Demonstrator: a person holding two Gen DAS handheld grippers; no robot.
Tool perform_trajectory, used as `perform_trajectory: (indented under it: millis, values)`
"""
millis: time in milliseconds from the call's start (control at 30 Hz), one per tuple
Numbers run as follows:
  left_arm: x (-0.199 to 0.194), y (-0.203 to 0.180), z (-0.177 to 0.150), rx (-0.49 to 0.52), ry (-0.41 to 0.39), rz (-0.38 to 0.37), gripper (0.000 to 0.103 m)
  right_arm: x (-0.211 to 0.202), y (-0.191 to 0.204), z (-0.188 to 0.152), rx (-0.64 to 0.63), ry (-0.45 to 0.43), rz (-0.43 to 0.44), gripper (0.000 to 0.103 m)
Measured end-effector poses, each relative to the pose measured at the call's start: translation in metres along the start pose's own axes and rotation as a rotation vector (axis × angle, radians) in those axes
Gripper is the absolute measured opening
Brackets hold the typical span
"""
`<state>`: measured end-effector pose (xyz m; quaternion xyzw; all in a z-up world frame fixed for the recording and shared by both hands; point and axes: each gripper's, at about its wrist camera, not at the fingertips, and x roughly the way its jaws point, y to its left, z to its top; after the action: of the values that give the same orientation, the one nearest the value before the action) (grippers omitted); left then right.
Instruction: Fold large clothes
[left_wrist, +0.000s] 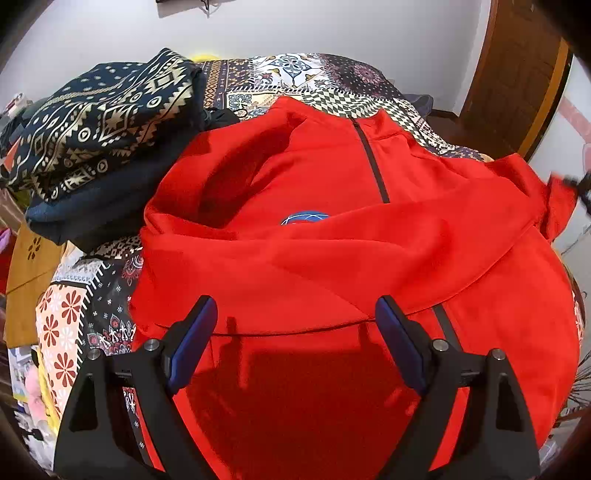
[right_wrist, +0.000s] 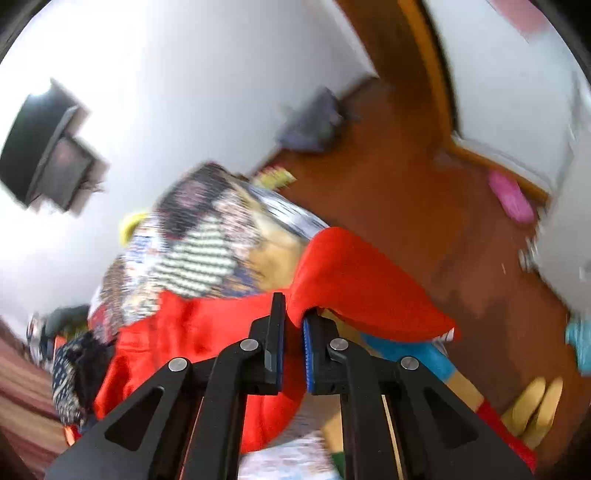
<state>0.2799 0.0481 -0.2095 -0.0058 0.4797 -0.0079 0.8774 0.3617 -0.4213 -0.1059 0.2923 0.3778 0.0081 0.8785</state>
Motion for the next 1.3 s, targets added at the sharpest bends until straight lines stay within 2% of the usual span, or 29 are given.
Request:
perform_trajectory:
  millis: [67,200,267,400,467,633,733,800,933,1100,1233,1300]
  values:
    - [-0.001,0.002,-0.001,-0.005,0.0,-0.003,0.087,-0.018,0.034,0.001,-0.086,-0.049,0.056,0.007]
    - [-0.003,0.005,-0.003,-0.005,-0.005,-0.004,0.087,-0.033,0.091,-0.013,-0.239,-0.051,0.183,0.007]
    - [-0.006,0.007,-0.004,-0.007,-0.009,-0.005,0.087,-0.031,0.113,-0.027,-0.292,0.004,0.273,0.007]
    - [-0.008,0.011,-0.005,-0.016,-0.012,-0.009,0.087,-0.01,0.142,-0.059,-0.387,0.132,0.346,0.007]
    - [-0.008,0.012,-0.007,-0.02,-0.009,-0.011,0.087,0.011,0.15,-0.082,-0.44,0.219,0.336,0.008]
    - [-0.008,0.015,-0.008,-0.021,-0.002,-0.02,0.087,0.058,0.147,-0.124,-0.508,0.42,0.25,0.01]
    - [-0.008,0.014,-0.003,-0.023,-0.001,-0.036,0.087,0.066,0.139,-0.137,-0.508,0.498,0.209,0.011]
    - [-0.008,0.01,0.003,-0.021,0.0,-0.05,0.087,0.057,0.132,-0.142,-0.518,0.519,0.191,0.013]
    - [-0.01,-0.01,0.025,0.017,-0.012,-0.082,0.087,0.043,0.122,-0.141,-0.564,0.492,0.18,0.021]
    - [-0.01,-0.054,0.062,0.092,-0.023,-0.158,0.087,0.02,0.106,-0.129,-0.563,0.417,0.172,0.024]
    - [-0.001,-0.096,0.095,0.166,-0.021,-0.227,0.087,0.0,0.089,-0.114,-0.573,0.287,0.061,0.025]
    - [0.008,-0.121,0.112,0.204,-0.01,-0.261,0.087,-0.006,0.077,-0.106,-0.553,0.254,0.036,0.027]
